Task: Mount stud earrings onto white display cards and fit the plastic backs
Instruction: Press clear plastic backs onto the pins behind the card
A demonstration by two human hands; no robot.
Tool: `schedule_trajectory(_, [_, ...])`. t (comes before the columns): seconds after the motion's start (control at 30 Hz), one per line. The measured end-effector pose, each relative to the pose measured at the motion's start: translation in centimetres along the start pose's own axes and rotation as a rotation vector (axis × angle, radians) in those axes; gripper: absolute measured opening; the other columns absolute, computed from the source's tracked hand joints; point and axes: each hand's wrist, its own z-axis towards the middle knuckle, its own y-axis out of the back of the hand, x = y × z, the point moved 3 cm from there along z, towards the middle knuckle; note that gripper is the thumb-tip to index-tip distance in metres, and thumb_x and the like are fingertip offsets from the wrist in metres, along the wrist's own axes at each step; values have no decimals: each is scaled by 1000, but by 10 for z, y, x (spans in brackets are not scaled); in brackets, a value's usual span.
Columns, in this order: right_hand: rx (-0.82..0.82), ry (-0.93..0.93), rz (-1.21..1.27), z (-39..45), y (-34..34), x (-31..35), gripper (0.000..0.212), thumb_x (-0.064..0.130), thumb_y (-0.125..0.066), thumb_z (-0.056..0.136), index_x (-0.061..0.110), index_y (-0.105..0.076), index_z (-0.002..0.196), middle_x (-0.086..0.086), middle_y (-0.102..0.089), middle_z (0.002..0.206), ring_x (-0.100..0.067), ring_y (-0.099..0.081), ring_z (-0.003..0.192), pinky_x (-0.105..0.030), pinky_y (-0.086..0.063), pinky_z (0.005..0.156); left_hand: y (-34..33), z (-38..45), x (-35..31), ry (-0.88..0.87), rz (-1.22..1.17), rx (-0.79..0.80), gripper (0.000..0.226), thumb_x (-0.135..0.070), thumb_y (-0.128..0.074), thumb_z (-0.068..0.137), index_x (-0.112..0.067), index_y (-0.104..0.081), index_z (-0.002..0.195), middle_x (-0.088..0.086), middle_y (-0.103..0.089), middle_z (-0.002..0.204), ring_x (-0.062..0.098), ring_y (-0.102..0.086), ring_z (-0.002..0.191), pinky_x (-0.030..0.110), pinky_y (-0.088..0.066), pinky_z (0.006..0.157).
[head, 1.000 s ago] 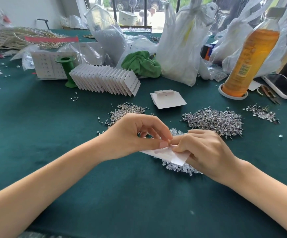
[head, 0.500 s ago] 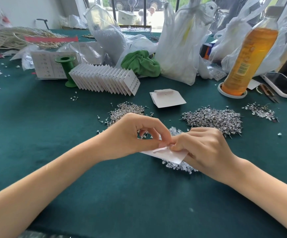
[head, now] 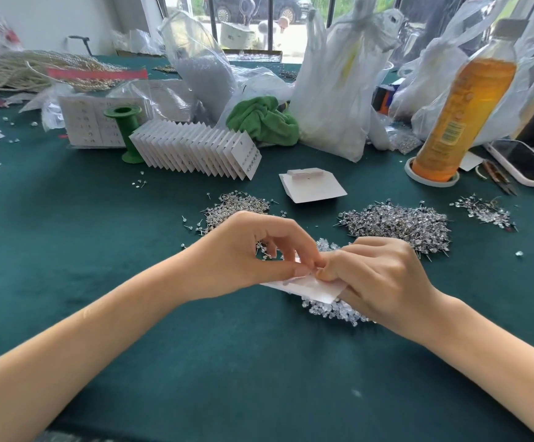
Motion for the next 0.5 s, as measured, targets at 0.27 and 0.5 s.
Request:
schedule_trajectory(0.27, [-12, 11, -37, -1, 0, 0, 18, 10, -55, 92, 15, -42, 82, -9, -65, 58, -29, -54, 43, -29, -42, 40, 1, 1, 0, 26, -138, -45, 14, -2, -71, 81, -6, -69, 93, 1, -72, 85, 20, -65, 67, 36, -56, 67])
schedule_trajectory(0.5, [22, 27, -90, -1, -2, 2, 32, -1, -67, 80, 15, -39, 81, -7, -61, 56, -27, -45, 44, -28, -36, 41, -2, 1, 2, 63, -138, -34, 15, 1, -72, 79, -8, -70, 91, 0, -72, 86, 13, -65, 71, 21, -52, 67])
